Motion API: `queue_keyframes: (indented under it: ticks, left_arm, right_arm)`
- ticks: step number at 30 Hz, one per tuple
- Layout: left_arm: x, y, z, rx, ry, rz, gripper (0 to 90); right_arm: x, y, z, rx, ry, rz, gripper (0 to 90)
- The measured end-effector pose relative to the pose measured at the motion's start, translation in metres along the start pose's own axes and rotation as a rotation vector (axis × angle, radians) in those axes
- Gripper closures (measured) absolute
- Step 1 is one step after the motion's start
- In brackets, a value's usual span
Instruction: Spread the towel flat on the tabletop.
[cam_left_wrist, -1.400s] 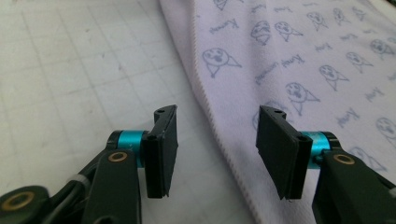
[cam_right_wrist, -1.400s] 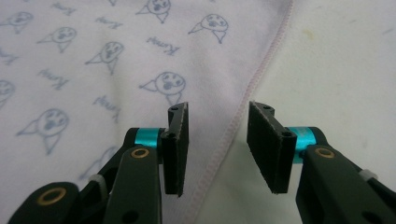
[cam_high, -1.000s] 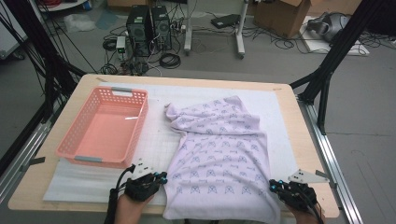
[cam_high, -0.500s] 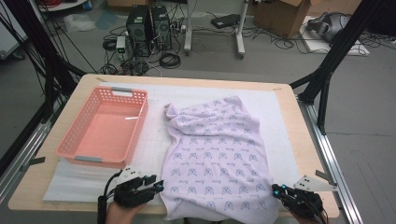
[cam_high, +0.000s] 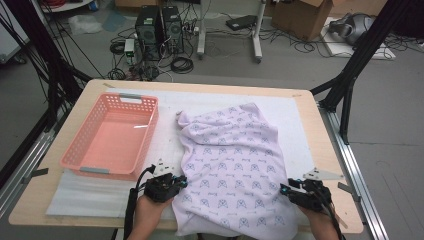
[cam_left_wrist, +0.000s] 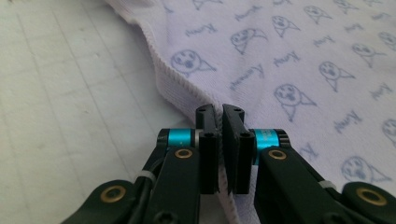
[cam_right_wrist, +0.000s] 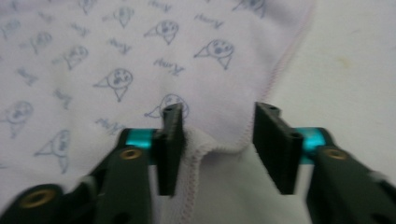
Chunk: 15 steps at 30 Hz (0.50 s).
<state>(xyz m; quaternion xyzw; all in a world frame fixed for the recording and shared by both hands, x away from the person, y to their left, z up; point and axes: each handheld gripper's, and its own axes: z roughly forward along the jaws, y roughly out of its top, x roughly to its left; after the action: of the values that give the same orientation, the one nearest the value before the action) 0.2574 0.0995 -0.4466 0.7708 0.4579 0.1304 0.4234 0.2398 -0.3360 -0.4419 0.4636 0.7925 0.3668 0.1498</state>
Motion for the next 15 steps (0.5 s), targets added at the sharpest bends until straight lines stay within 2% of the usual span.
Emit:
queue_keyframes:
  ticks: [1, 4, 7, 9, 11, 12, 13, 14, 15]
  left_arm:
    - [0.002, 0.003, 0.002, -0.009, 0.015, -0.007, 86.1]
    - [0.011, 0.012, 0.006, -0.031, 0.051, -0.036, 86.3]
    - [0.019, 0.021, 0.012, -0.065, 0.073, -0.045, 86.4]
    - [0.023, 0.024, 0.017, -0.07, 0.074, -0.045, 86.5]
    - [0.026, 0.025, 0.02, -0.074, 0.086, -0.066, 85.7]
    - [0.026, 0.024, 0.019, -0.08, 0.098, -0.081, 83.0]
    - [0.028, 0.023, 0.019, -0.087, 0.075, -0.11, 70.0]
    - [0.03, 0.021, 0.017, -0.078, 0.051, -0.128, 60.0]
    - [0.03, 0.019, 0.014, -0.076, 0.046, -0.12, 55.7]
  right_arm:
    - [0.0, 0.002, 0.002, -0.004, 0.001, -0.009, 84.9]
    - [-0.003, 0.011, 0.008, -0.029, -0.052, -0.02, 86.1]
    - [-0.014, 0.019, 0.014, -0.071, -0.099, 0.019, 86.4]
    - [-0.017, 0.023, 0.019, -0.091, -0.128, 0.016, 86.4]
    - [-0.017, 0.026, 0.024, -0.118, -0.157, 0.038, 86.0]
    - [-0.017, 0.027, 0.025, -0.123, -0.157, 0.044, 84.9]
    - [-0.016, 0.027, 0.027, -0.122, -0.152, 0.05, 80.3]
    - [-0.015, 0.026, 0.026, -0.12, -0.158, 0.05, 71.2]
    - [-0.014, 0.025, 0.025, -0.122, -0.164, 0.05, 65.6]
